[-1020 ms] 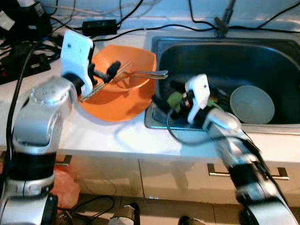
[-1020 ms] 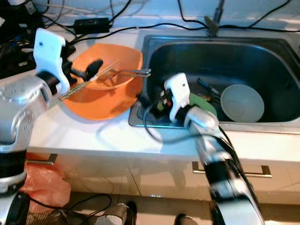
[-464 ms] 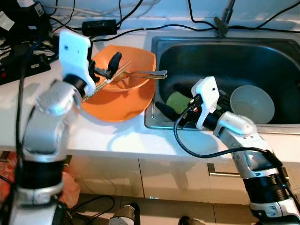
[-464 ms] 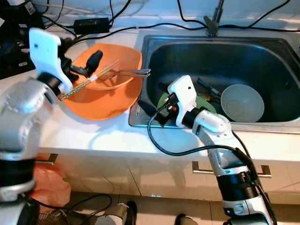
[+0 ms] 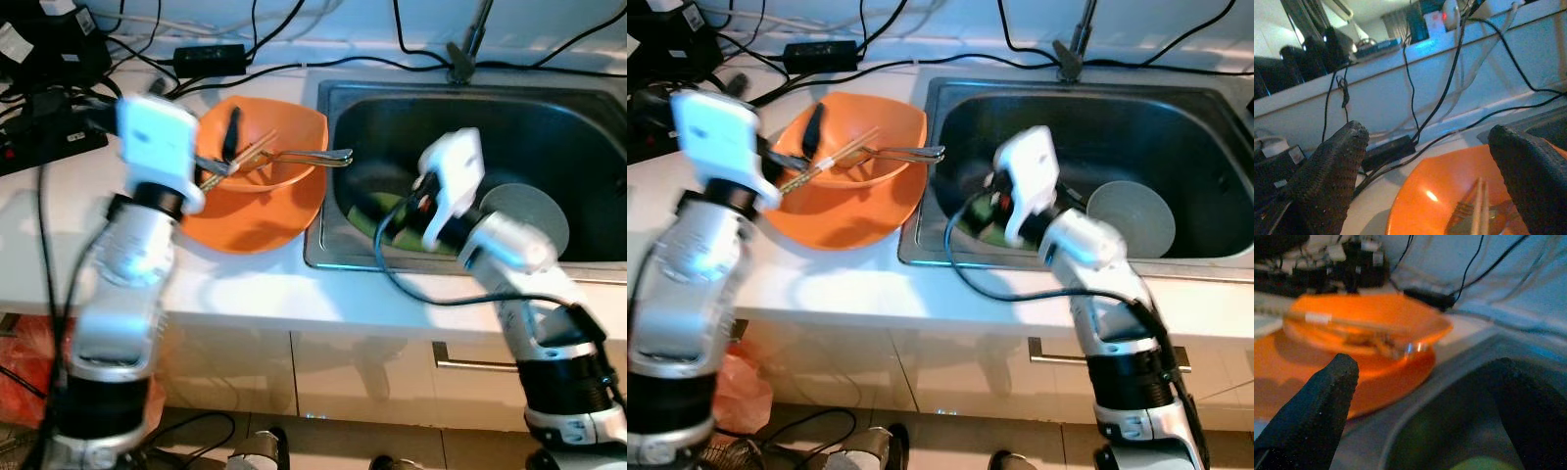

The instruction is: Kitchen organization

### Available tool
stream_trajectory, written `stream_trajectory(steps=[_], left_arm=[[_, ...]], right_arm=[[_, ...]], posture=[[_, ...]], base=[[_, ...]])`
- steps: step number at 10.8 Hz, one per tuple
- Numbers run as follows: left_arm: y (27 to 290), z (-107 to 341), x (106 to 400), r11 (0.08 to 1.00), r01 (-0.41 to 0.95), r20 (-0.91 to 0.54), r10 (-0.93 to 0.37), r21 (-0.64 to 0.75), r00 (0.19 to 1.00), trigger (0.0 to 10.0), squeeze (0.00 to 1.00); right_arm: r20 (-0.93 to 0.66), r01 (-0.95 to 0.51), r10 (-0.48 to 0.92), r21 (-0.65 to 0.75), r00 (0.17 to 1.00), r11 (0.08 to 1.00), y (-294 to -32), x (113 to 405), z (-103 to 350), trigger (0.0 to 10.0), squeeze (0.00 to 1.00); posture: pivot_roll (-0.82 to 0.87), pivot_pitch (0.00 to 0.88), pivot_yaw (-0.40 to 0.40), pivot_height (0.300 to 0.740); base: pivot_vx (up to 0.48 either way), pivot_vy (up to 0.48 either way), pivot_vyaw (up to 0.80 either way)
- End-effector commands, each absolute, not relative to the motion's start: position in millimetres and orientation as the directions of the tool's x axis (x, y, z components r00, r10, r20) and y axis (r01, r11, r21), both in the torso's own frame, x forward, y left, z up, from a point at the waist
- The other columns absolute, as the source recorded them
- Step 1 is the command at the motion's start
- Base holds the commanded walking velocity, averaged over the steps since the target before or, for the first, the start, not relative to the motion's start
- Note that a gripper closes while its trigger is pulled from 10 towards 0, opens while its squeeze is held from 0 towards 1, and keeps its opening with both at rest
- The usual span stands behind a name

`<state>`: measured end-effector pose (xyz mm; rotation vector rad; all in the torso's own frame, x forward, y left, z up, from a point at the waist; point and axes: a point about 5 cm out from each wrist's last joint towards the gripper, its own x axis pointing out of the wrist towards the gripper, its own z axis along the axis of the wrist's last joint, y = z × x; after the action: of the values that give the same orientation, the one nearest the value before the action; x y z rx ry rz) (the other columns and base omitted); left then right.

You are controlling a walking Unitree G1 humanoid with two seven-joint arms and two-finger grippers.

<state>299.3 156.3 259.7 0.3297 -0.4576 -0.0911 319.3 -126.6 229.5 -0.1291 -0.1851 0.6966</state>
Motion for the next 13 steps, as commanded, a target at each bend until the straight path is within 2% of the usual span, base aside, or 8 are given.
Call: stream_trajectory(steps=[1,7,13], left_arm=[[149,262,293,0.936,-0.001,0.458,-0.171,0.352,0.872,10.0,0.0],[125,254,298,0.951,0.024,0.486,-0.179,0.307,0.855,10.0,0.0],[130,253,305,0.963,-0.013,0.485,-0.124,0.27,0.866,10.0,0.0]], right_arm=[[0.156,-0.598,0.621,-0.172,0.768,0.782,-130,319,238,10.0,0.0],[0.204,-0.548,0.562,-0.127,0.802,0.827,-125,322,248,10.0,0.0],[0.205,-0.558,0.573,-0.133,0.793,0.819,-120,324,249,10.0,0.0]], posture=[[0.08,0.1,0.019,0.74],[0.03,0.076,0.013,0.74],[0.03,0.06,0.004,0.74]], base=[[0.0,0.0,0.0],[0.0,0.0,-0.09],[0.0,-0.349,0.0]])
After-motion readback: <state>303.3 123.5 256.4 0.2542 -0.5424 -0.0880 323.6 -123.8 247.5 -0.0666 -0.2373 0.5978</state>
